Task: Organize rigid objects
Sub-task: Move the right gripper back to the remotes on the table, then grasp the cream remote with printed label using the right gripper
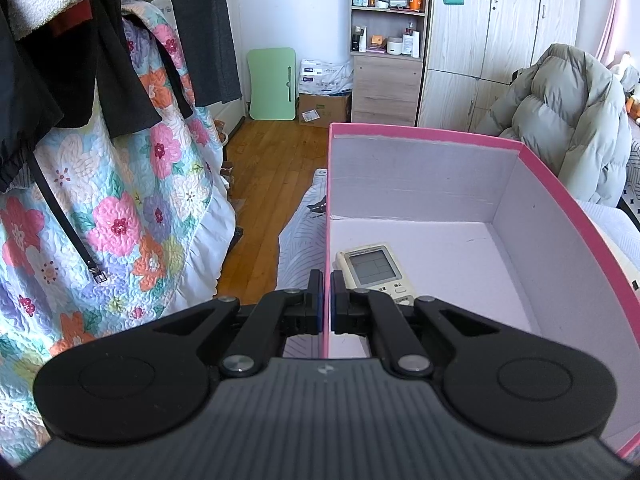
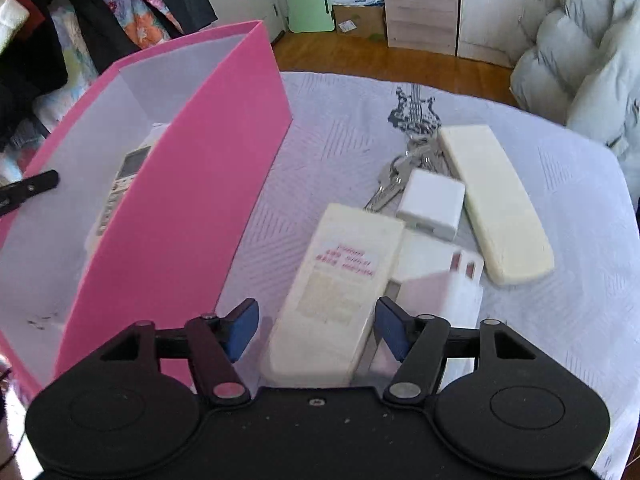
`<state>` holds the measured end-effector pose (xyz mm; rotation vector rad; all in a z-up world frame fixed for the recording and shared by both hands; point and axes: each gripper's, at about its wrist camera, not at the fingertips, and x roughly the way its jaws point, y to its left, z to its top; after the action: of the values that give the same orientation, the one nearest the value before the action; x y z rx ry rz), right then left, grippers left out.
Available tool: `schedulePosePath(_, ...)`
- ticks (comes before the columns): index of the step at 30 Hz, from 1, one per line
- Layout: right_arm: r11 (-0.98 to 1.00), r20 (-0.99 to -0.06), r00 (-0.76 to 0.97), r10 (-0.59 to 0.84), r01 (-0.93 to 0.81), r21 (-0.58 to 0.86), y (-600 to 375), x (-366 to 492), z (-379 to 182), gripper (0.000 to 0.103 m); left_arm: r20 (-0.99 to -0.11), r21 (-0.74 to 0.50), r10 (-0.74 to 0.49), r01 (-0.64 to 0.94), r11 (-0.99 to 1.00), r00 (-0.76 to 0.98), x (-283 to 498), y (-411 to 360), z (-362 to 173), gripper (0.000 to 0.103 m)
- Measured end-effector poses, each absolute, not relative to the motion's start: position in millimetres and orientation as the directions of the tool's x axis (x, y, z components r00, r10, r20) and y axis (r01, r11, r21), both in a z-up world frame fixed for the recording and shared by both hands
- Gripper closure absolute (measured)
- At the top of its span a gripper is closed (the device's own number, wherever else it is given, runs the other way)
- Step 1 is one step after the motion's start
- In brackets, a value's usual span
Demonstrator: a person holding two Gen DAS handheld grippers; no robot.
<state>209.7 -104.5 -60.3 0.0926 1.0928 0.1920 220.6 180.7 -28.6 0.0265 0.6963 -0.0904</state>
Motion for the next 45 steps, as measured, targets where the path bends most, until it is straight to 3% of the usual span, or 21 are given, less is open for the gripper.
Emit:
schedulePosePath(3, 0.985, -0.886, 0.434, 0.164, -0.116, 0.125, -99, 225, -67, 0.033, -0.642, -0.003, -0.074, 0.094, 0.996, 0.763, 221, 180, -29, 0.1)
schedulePosePath(5, 0.984, -0.887, 0.433, 0.159, -0.14, 0.108, -94, 229, -70, 0.025, -0.641, -0.009, -0.077, 0.094, 0.996, 0.764, 221, 180, -29, 0.1)
schedulePosePath(6, 0.983, -0.882, 0.444, 0.162, -0.155, 0.102, -91, 230, -69, 0.026, -0.641, -0.008, -0.075, 0.091, 0.996, 0.764, 222, 179, -29, 0.1)
schedulePosePath(7, 0.982, -0.87, 0.47, 0.152, -0.169, 0.081, -89, 227, -68, 0.036, -0.643, -0.006, -0.072, 0.089, 0.996, 0.762, 223, 179, -29, 0.1)
schedulePosePath(8, 0.984, -0.858, 0.495, 0.135, -0.172, 0.056, -88, 226, -69, 0.04, -0.648, -0.009, -0.074, 0.089, 0.996, 0.758, 224, 179, -29, 0.1)
schedulePosePath(15, 0.983, -0.847, 0.507, 0.161, -0.162, 0.09, -95, 220, -67, 0.04, -0.647, -0.02, -0.085, 0.095, 0.995, 0.758, 223, 181, -30, 0.099)
schedulePosePath(20, 0.983, -0.864, 0.49, 0.116, -0.18, 0.03, -86, 230, -68, 0.036, -0.648, 0.0, -0.074, 0.097, 0.995, 0.758, 224, 181, -31, 0.099)
schedulePosePath(23, 0.967, -0.87, 0.485, 0.085, -0.249, -0.044, -73, 234, -69, 0.039, -0.639, -0.004, -0.079, 0.099, 0.995, 0.765, 222, 180, -31, 0.099)
schedulePosePath(26, 0.974, -0.862, 0.495, 0.108, -0.226, -0.007, -77, 234, -65, 0.041, -0.639, -0.008, -0.08, 0.097, 0.995, 0.765, 221, 180, -31, 0.099)
schedulePosePath(37, 0.984, -0.708, 0.69, 0.152, -0.17, 0.046, -107, 180, 1, 0.042, -0.636, -0.003, -0.072, 0.091, 0.996, 0.768, 219, 179, -31, 0.099)
schedulePosePath(45, 0.985, -0.625, 0.77, 0.126, -0.174, -0.016, -111, 155, 23, 0.042, -0.64, 0.005, -0.064, 0.088, 0.996, 0.766, 218, 178, -30, 0.099)
